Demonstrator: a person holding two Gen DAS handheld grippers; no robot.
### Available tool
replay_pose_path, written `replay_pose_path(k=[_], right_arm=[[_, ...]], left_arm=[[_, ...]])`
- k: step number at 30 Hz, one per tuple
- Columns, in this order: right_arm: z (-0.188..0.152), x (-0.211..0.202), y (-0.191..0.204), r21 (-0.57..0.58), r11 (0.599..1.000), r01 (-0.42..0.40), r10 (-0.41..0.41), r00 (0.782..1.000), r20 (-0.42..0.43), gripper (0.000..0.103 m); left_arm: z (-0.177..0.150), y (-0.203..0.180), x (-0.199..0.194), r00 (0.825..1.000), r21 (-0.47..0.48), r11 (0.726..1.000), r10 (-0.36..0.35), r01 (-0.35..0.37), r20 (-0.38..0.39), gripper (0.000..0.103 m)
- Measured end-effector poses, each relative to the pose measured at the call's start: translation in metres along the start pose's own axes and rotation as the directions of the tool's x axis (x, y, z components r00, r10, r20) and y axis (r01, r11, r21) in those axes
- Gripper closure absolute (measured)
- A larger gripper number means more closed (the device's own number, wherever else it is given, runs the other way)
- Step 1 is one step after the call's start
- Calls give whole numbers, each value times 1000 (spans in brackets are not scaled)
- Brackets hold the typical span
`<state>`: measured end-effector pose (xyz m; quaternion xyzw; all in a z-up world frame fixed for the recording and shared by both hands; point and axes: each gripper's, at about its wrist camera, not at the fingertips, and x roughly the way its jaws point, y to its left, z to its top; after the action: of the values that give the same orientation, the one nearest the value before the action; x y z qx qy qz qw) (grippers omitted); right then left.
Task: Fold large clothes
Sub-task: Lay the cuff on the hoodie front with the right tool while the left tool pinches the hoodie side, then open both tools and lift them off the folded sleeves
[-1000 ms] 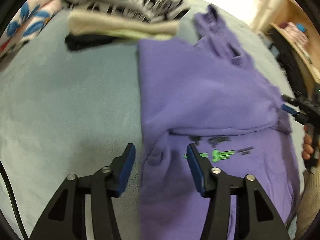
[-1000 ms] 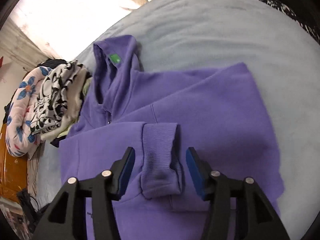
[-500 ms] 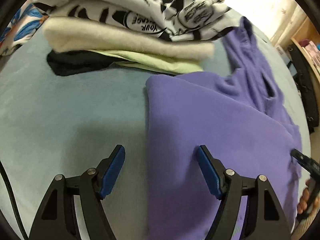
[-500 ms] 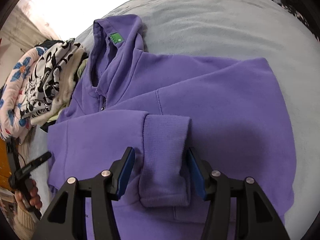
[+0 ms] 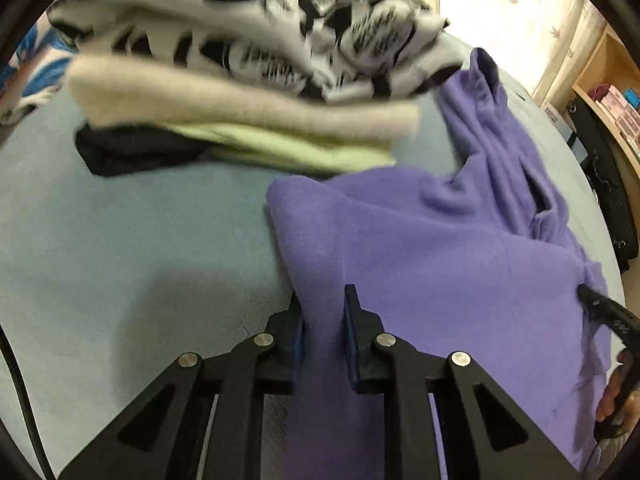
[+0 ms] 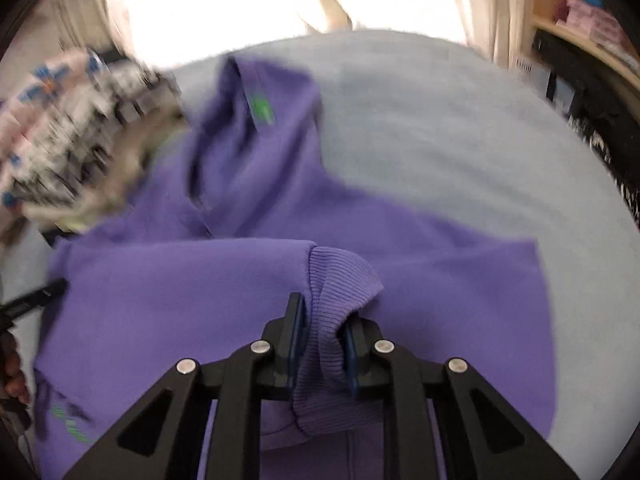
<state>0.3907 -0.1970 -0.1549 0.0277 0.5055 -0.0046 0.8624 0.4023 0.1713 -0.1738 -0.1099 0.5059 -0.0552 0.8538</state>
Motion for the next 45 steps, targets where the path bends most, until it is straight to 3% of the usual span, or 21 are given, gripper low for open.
replay_pose_path(k=[1,3,4,6,9,11,14,17,20,22,25,28,31,32,33,35,40,45], right_arm=[[-2,0,2,-12,1000,18,-17,1000,14,82],[-1,-8,2,-10,999,47,-47,999,9,66],[0,-12,1,-8,999,45,-45,999,3,62],[-3,-25,-5,-4,1000,21,-21,1000,15,60],[-11,-54,-17,33,999,4,-7,997,83,60],[-19,-72,-18,59,997,-57,47,987,154,60],[-28,-88,4,48,977,-208,191,951,243,60],[-30,-80,43,16,965,-263,255,949,186,60],[-34,-65,78,-37,957,-288,291,949,125,60],[-39,-52,96,-74,961,-267,273,958,84,60],[-46,-35,99,-91,975,-203,207,978,35,60],[-50,-34,78,-82,987,-138,143,988,56,66],[-51,-38,37,-27,999,-39,41,995,91,70],[-51,-37,21,4,997,-72,71,994,78,94],[-50,-36,12,28,995,-95,93,993,69,103],[-50,-40,-5,83,980,-179,175,983,63,103],[-55,-49,13,16,996,-86,84,994,76,103],[-53,-47,11,48,995,-92,89,994,58,101]], left_arm=[[0,0,1,1000,2,1000,-5,5,8,86],[0,1,-2,1000,5,1000,-17,17,10,81],[2,4,-6,1000,5,1000,-22,22,-2,79],[4,3,-13,1000,4,1000,6,-6,-22,70],[3,-3,-36,998,32,997,65,-65,-2,69],[-2,-16,-59,997,62,996,68,-71,43,69],[-17,-42,-85,992,56,998,-24,18,125,69],[-34,-72,-87,988,67,997,-42,32,152,67],[-48,-88,-72,994,56,997,-57,52,90,66],[-57,-93,-52,997,25,998,-61,60,43,66],[-70,-88,-30,998,51,998,23,-26,55,66],[-74,-81,-30,993,101,992,59,-69,102,66],[-72,-64,-33,993,101,993,48,-60,112,69],[-71,-58,-34,993,95,995,28,-38,111,73],[-70,-52,-35,994,90,996,12,-22,111,76],[-70,-45,-37,993,79,997,-10,1,117,77],[-72,-41,-35,993,63,998,-20,12,121,77],[-73,-46,-36,993,81,997,-6,-3,114,77]])
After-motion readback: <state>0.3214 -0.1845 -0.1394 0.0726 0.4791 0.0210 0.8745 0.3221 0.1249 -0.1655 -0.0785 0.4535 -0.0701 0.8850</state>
